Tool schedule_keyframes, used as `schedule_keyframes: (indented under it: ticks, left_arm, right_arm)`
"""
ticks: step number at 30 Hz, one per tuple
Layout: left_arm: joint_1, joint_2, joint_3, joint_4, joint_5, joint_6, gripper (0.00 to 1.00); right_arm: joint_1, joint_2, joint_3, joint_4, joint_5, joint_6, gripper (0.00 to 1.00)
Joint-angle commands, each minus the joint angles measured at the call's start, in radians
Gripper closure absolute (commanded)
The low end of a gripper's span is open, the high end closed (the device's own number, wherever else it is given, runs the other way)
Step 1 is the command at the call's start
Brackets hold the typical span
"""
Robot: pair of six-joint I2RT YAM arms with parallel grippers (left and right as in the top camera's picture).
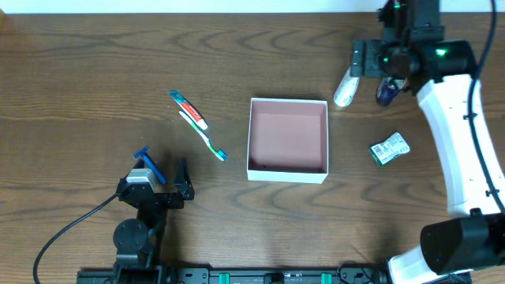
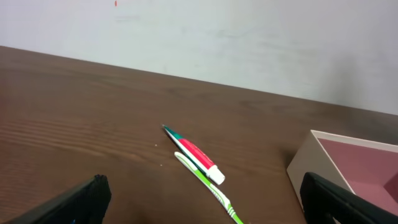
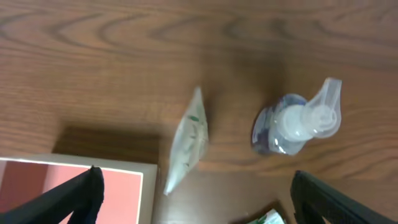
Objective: Pack container
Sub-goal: 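Reach right gripper to the white bamboo tube and grasp it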
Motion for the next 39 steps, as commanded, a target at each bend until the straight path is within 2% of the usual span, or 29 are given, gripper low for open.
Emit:
schedule_keyframes:
  ticks: [1, 9, 12, 22, 27, 29, 39]
  left_arm:
    - [-0.002, 0.000, -0.016, -0.036, 0.011, 0.017, 0.02]
    - [-0.002, 0.000, -0.016, -0.036, 0.011, 0.017, 0.02]
    - [-0.002, 0.000, -0.016, -0.036, 0.011, 0.017, 0.02]
    - [-0.002, 0.000, -0.016, -0.036, 0.011, 0.017, 0.02]
    - [-0.002, 0.000, -0.016, -0.036, 0.011, 0.017, 0.02]
    - [-0.002, 0.000, -0.016, -0.036, 0.011, 0.018, 0.02]
    - [-0.002, 0.000, -0.016, -0.036, 0.011, 0.017, 0.02]
  right_arm:
    - [0.041, 0.039, 0.020, 0.013, 0.137, 0.048, 0.08]
    - [0.048, 0.137, 0.020, 0.031, 0.165, 0.114, 0.14]
    - [0.050, 0.168, 0.020, 0.036, 0.165, 0.118, 0.20]
    - [0.050, 0.219, 0.020, 0.055, 0.161, 0.144, 0.60]
    - [0.050, 0.229, 0.020, 0.055, 0.161, 0.159, 0.93]
    - [0.050, 0.229, 0.020, 0.054, 0.161, 0.158, 0.98]
    - [0.050, 0.149, 0.026, 0.029, 0.167, 0.127, 0.99]
